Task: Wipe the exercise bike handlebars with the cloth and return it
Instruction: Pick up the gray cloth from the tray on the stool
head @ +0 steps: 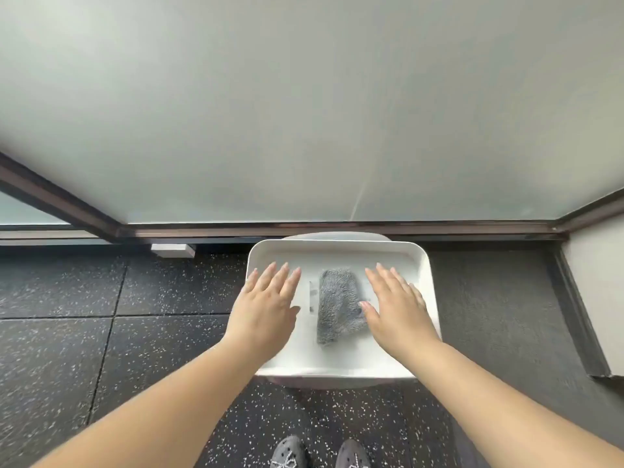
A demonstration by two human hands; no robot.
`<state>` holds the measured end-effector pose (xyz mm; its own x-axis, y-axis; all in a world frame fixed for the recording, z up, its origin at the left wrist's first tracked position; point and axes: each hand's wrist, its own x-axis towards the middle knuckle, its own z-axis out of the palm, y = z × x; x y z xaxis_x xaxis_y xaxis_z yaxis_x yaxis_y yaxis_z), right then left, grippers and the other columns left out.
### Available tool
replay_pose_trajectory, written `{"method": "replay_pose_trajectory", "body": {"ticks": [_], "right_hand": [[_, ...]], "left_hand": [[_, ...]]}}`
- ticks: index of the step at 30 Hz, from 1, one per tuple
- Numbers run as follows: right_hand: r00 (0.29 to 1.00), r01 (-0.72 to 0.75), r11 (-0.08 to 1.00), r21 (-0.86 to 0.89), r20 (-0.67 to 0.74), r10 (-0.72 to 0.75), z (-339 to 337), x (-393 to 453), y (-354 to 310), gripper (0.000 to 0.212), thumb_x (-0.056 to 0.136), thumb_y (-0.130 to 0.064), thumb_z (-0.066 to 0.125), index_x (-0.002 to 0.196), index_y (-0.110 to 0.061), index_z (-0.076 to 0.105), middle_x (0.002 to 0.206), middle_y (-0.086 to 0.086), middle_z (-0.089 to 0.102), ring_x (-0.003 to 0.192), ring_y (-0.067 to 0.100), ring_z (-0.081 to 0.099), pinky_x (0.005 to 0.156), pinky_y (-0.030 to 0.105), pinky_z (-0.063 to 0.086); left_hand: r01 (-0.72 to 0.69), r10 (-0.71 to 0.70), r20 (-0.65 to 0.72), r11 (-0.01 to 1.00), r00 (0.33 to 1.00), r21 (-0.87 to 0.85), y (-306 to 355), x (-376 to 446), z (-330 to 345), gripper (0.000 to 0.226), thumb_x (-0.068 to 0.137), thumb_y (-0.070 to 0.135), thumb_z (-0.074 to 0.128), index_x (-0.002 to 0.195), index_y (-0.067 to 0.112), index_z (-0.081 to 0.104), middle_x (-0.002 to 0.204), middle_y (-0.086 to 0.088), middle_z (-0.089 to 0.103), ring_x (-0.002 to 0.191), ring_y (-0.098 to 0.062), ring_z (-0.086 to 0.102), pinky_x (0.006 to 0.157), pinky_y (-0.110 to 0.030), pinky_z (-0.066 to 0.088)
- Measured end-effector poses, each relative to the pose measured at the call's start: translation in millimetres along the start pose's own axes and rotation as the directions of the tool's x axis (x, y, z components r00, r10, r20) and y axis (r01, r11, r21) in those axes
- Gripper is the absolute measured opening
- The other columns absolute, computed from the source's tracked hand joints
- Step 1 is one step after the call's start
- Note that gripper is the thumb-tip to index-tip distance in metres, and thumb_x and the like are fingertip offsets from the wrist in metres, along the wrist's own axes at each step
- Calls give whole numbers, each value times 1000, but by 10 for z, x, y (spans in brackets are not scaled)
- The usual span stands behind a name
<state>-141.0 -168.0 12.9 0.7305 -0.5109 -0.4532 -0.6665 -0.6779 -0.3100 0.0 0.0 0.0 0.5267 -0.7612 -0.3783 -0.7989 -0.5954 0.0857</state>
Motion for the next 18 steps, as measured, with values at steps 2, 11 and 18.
{"method": "replay_pose_trajectory", "body": {"ticks": [2, 11, 18], "right_hand": [[1000, 0, 1000, 11, -8, 0, 177, 115, -42, 59, 96, -41, 39, 149, -28, 16, 160, -5, 7, 148, 15, 2, 120, 38, 3], [979, -97, 995, 25, -180, 99, 648, 407, -367, 56, 84, -60, 49, 137, -44, 39, 137, 7, 34, 128, 27, 31, 104, 41, 30], [981, -101, 991, 88, -157, 114, 773, 527, -380, 57, 88, -45, 55, 141, -37, 37, 121, 12, 46, 120, 31, 40, 99, 40, 33]], "left_hand": [[-16, 16, 8, 1000, 1000, -11, -18, 83, 182, 62, 96, 43, 25, 148, 25, -3, 158, 1, 0, 144, -20, -5, 117, -39, -3], [-33, 33, -2, 992, 999, -123, -65, 229, 587, 64, 93, 51, 35, 145, 37, 1, 157, -3, -9, 144, -23, -3, 107, -40, 29], [-33, 35, 12, 989, 999, -146, -77, 244, 592, 64, 92, 51, 37, 145, 40, 3, 157, -1, -9, 144, -22, -3, 102, -39, 36]]}}
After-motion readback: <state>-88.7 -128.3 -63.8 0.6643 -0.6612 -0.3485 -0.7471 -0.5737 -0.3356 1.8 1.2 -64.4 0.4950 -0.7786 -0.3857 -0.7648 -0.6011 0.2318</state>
